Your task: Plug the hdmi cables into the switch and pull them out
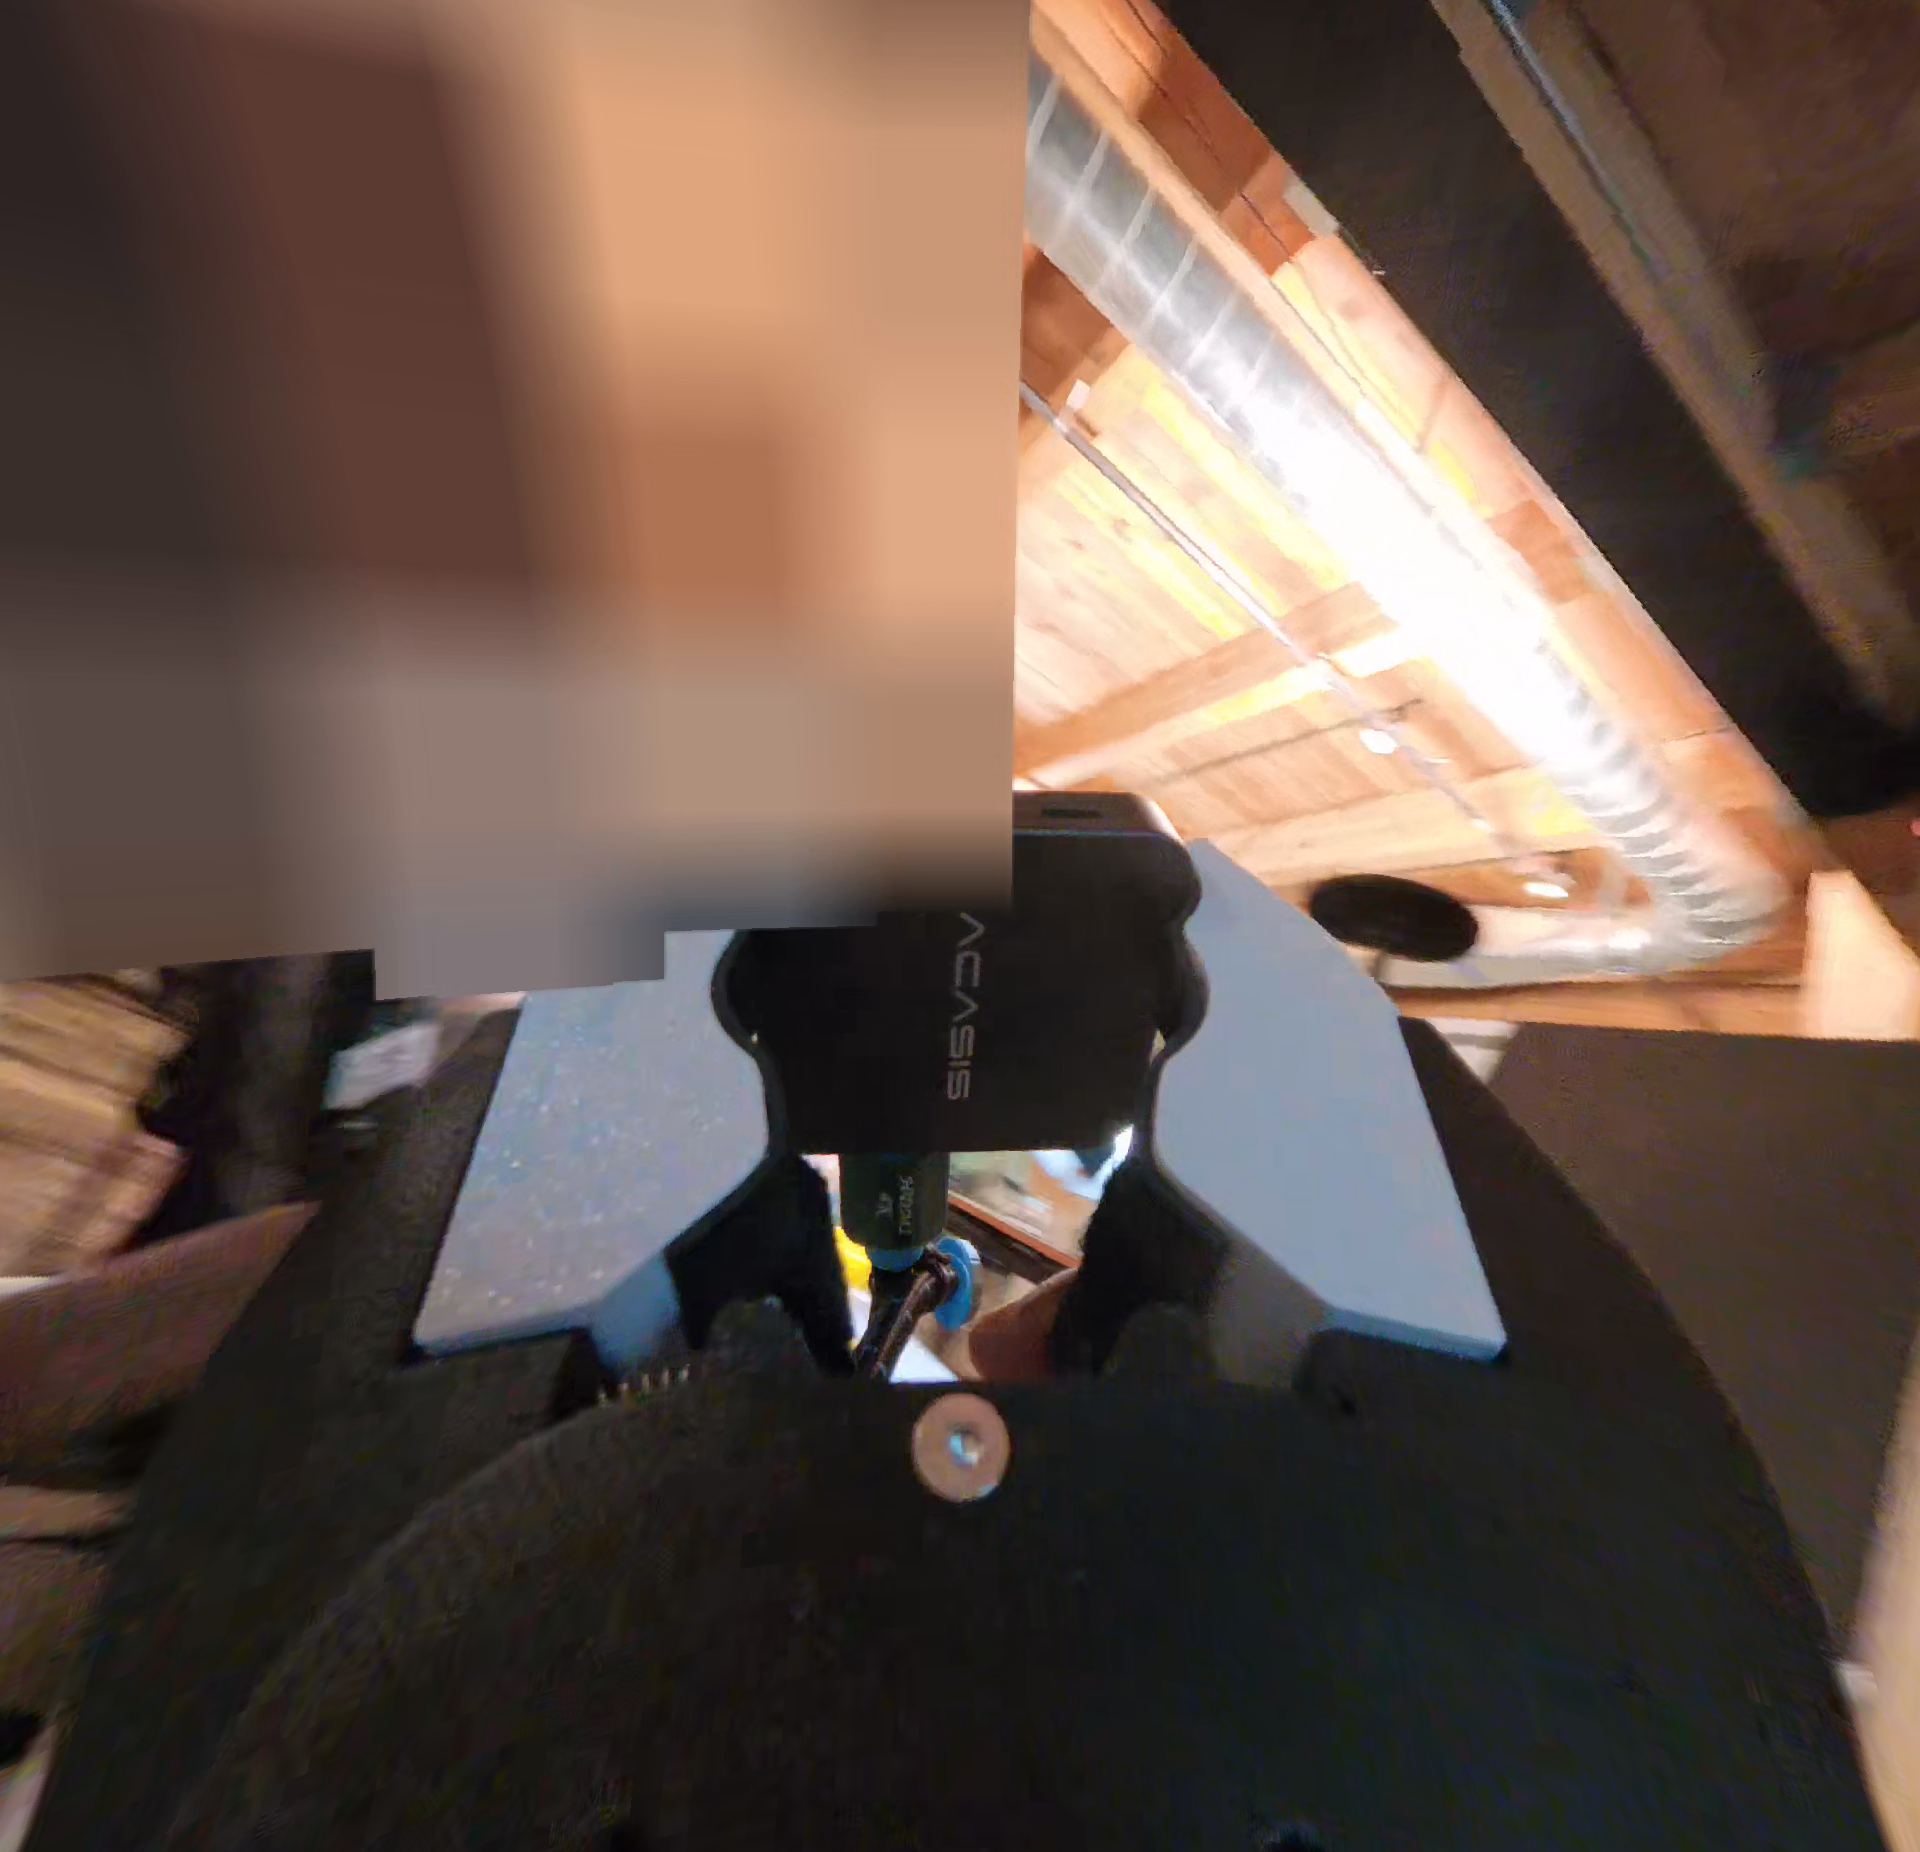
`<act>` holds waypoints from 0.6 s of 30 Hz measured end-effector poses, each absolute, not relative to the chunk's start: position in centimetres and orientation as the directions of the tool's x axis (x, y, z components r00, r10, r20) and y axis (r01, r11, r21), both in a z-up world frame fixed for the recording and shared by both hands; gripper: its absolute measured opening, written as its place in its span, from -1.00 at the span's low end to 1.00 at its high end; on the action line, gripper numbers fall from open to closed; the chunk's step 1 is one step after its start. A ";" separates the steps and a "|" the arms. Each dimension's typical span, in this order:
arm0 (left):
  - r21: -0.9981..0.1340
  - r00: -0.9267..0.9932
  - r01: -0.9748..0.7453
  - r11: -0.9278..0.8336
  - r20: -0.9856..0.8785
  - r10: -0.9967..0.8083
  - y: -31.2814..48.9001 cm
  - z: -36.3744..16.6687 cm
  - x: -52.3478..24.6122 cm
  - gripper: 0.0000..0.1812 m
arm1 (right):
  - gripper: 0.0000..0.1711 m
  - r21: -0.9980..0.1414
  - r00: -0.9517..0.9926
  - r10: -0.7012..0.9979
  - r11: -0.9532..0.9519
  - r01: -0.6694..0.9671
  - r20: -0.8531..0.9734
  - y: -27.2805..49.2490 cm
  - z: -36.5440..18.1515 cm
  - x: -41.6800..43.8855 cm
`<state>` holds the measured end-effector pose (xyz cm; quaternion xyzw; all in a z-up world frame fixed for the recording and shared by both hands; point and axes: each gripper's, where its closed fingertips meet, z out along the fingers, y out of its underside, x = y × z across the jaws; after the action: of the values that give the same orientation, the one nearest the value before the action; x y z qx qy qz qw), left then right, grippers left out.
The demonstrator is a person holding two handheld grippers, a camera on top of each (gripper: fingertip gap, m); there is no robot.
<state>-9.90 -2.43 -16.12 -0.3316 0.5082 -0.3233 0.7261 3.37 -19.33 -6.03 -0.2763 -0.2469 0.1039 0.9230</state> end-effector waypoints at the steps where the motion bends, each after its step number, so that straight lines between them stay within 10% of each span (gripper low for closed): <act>1: -0.808 0.285 0.129 0.575 -0.525 -0.802 -2.1 -16.1 -10.1 -0.54 | -0.11 -0.568 0.881 0.246 0.823 0.030 0.404 -19.4 -4.3 4.5; 7: -0.748 0.306 0.073 0.659 -0.612 -0.729 -1.8 -16.5 -10.1 -0.58 | -0.11 -0.770 0.916 -0.101 0.511 0.383 0.389 -16.5 -1.2 14.6; 18: -0.671 0.282 -0.011 0.741 -0.713 -0.642 -2.0 -17.5 -9.4 -0.61 | -0.11 -0.956 0.898 -0.345 -0.203 0.211 0.272 -13.4 -16.1 29.1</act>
<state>-9.35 -2.04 -17.51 -0.2910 0.5605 -0.2114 0.7460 29.07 -13.39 -16.12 -0.7435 0.0450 -0.2210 0.6296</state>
